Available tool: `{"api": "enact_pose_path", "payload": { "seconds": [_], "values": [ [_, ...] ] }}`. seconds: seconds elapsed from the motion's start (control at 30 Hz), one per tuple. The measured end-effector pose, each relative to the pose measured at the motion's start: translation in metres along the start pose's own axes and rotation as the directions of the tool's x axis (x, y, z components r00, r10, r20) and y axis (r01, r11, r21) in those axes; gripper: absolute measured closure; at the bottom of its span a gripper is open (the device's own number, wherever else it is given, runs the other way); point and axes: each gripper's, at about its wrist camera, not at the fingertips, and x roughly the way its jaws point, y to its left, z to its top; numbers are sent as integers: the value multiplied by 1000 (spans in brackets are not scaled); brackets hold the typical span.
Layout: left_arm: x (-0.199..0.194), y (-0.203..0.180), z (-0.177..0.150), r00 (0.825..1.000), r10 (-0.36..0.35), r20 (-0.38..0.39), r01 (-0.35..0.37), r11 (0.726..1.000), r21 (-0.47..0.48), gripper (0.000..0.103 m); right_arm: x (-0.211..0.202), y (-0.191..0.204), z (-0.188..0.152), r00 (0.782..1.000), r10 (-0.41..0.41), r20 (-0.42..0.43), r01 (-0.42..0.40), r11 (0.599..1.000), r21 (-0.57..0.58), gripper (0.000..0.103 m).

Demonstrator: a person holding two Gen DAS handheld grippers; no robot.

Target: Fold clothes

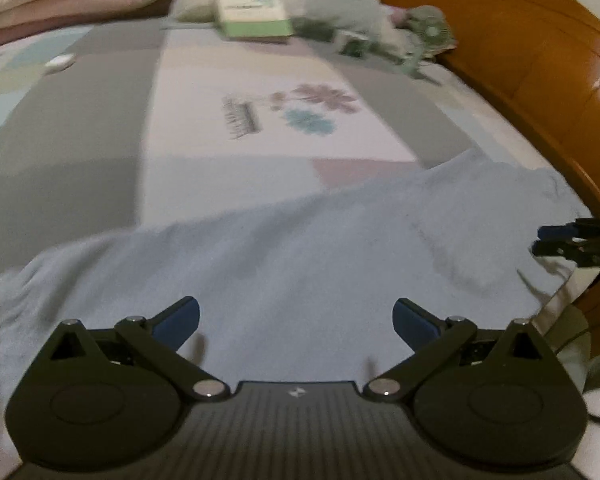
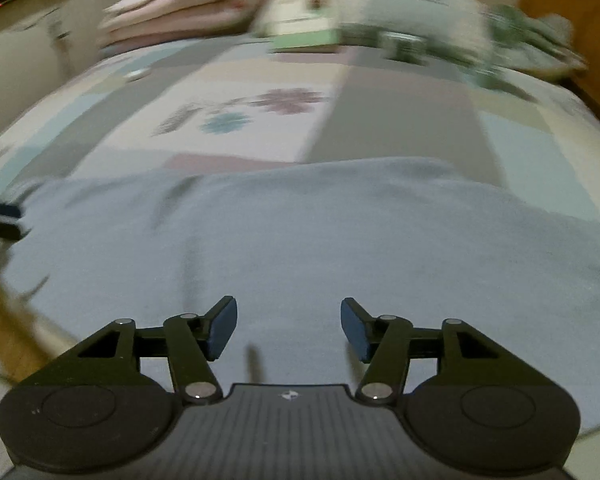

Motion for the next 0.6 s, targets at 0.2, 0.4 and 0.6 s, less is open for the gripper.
{"api": "enact_pose_path", "payload": {
  "seconds": [0.2, 0.4, 0.6],
  "values": [
    [47, -28, 14, 998, 26, -51, -24, 999, 34, 1, 27, -56, 6, 986, -161, -53, 164, 984, 75, 29],
    [47, -29, -12, 992, 105, -70, -93, 983, 160, 1, 16, -91, -44, 980, -195, -40, 198, 977, 84, 12],
    [37, -32, -16, 985, 154, -78, -134, 967, 215, 1, -7, -104, -59, 981, -191, -8, 191, 974, 123, 11]
  ]
}}
